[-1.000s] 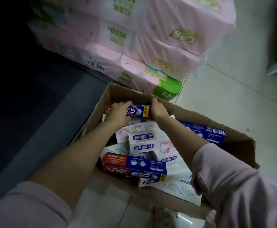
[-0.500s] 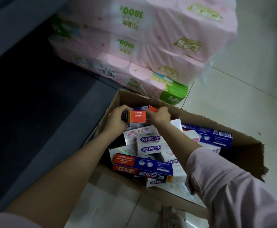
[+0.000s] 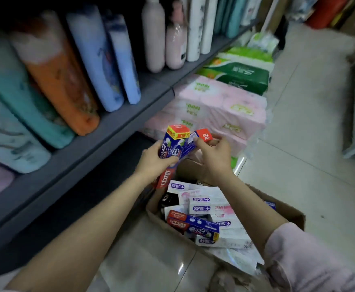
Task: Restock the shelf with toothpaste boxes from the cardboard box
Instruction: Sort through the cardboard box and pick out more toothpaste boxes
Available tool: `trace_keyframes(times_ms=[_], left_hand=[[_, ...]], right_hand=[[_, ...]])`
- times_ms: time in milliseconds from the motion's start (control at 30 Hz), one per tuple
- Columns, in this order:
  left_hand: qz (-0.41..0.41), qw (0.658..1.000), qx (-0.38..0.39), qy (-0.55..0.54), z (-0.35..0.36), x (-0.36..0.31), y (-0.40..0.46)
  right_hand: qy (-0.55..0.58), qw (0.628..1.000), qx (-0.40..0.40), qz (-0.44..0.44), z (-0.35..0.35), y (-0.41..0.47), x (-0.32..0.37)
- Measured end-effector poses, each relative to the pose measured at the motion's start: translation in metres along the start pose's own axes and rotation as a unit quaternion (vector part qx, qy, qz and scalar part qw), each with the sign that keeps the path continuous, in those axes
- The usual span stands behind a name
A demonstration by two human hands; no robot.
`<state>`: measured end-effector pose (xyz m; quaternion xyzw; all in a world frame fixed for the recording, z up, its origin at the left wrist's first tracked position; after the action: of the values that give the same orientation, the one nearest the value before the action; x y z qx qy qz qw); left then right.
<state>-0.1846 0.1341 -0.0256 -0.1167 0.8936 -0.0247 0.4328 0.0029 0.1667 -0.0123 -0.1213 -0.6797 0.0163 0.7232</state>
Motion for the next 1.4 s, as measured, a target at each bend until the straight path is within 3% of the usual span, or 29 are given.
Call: trace_keyframes(times_ms=[67,200,467,600,767,967,1233,1400], left_hand=[[0.017,1.0,-0.008,0.009,-0.042,-0.025,-0.024],[0.053,0.994,0.067,-0.063,-0.099,-0.072,-0.077],[0.11,0.978,-0.021,-0.174,-0.245,-0.151,-0.187],[0.134,0.978,0.033,-0.158,-0.293,-0.174,-0.233],[0.117,0.976,0.028,-0.181,-0.345,-0.172,-0.273],[0.103,0.965,-0.081,-0.226,-0.401,-0.16,-0.308],[0.03,0.931,-0.208,-0.298,-0.48,-0.105,-0.332],[-0.052,0.944,-0.264,-0.189,-0.525,-0.073,-0.329]], right_hand=[[0.013,1.0,0.02,-0.019,0.015,-0.028,0.042],[0.084,0.993,0.068,-0.045,0.041,-0.08,0.115],[0.106,0.977,0.096,-0.16,0.1,-0.197,0.257],[0.137,0.956,0.17,-0.196,0.147,-0.245,0.3],[0.181,0.94,0.249,-0.15,0.192,-0.283,0.321],[0.155,0.91,0.382,-0.028,0.259,-0.339,0.314],[0.158,0.905,0.394,0.021,0.324,-0.351,0.309],[0.115,0.898,0.422,0.054,0.355,-0.352,0.304]])
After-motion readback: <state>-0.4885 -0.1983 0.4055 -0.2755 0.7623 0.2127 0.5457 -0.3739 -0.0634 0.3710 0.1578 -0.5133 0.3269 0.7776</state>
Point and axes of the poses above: each hand's wrist, its own y-axis towards the middle knuckle, its own z-axis out of the palm, x = y × z, the point moved 10 cm from there along y, towards the middle knuckle, and after that the axes turned 11 degrees about y, right-handed, at the moved point
